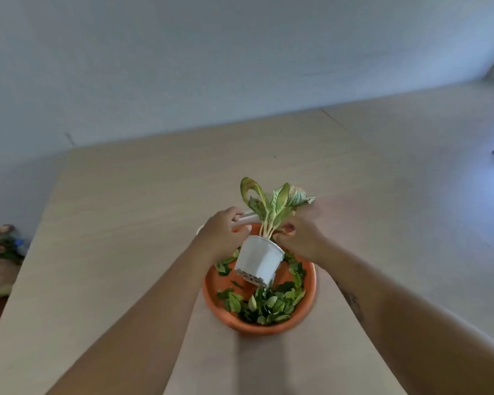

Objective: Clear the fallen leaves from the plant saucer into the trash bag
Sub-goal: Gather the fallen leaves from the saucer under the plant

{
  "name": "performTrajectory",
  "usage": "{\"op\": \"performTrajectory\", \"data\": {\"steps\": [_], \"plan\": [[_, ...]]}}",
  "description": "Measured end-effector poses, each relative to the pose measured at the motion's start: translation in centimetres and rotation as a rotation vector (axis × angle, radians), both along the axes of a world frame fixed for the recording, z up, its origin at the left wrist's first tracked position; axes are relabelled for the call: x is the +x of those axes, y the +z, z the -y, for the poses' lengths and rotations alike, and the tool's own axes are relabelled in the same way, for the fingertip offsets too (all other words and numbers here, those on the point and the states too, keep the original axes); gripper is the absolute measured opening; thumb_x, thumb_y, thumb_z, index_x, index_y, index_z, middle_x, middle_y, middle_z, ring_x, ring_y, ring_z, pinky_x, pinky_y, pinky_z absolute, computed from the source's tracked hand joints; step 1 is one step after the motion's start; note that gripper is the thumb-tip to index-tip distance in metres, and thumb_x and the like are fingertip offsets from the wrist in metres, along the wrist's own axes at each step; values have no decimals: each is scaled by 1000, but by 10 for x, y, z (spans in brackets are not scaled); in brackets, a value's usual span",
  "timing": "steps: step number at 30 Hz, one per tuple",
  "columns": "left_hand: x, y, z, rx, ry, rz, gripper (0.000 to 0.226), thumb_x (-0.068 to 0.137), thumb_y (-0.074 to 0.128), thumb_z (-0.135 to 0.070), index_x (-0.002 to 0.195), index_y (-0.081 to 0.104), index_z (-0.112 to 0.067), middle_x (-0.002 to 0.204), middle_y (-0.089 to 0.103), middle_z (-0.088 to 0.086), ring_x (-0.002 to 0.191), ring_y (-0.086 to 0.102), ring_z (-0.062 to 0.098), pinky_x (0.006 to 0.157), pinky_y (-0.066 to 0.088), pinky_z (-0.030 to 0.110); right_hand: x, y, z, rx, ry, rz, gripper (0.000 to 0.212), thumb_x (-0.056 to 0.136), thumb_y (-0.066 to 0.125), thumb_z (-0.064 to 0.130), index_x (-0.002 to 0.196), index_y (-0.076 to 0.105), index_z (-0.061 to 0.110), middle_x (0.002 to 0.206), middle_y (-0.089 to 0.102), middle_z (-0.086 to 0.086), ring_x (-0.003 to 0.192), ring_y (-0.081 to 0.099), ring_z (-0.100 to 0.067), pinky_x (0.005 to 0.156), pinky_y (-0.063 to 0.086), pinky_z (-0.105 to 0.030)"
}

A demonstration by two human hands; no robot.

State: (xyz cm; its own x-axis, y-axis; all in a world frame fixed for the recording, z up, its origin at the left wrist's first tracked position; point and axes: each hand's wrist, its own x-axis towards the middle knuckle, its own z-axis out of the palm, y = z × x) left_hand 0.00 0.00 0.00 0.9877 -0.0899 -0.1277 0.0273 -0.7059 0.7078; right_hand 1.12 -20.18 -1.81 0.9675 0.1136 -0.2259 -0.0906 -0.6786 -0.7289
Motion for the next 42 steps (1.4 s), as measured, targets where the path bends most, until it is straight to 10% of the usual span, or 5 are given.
{"op": "performTrajectory", "data": {"steps": [7,15,23,42], "plan": [[9,-36,17,-56,22,-191,45,88,59,-46,131,54,-32,133,54,-6,112,54,15,93,49,33,-6,-41,4,164,-144,-218,56,76,72,49,120,60,17,114,62,1,104,58,-15,85,49,-28],[12,-53,16,-42,46,-245,42,85,63,-49,124,54,-35,129,55,-6,109,55,18,78,54,34,-17,-63,2,530,-333,-454,35,81,74,32,109,58,17,110,63,-6,99,65,-21,92,55,-33],[4,-47,13,-117,86,-197,36,82,70,-41,114,57,-34,121,57,-6,108,56,17,80,55,36,-20,-52,-2,619,-403,-327,34,76,79,18,105,63,11,105,67,-7,90,68,-16,74,59,-27],[-39,-59,-17,-102,150,-121,44,69,84,-28,108,63,-26,107,62,-12,102,58,13,92,47,31,-57,-66,-22,394,-241,27,33,71,82,25,99,64,28,102,69,10,102,65,-9,89,56,-34]]}}
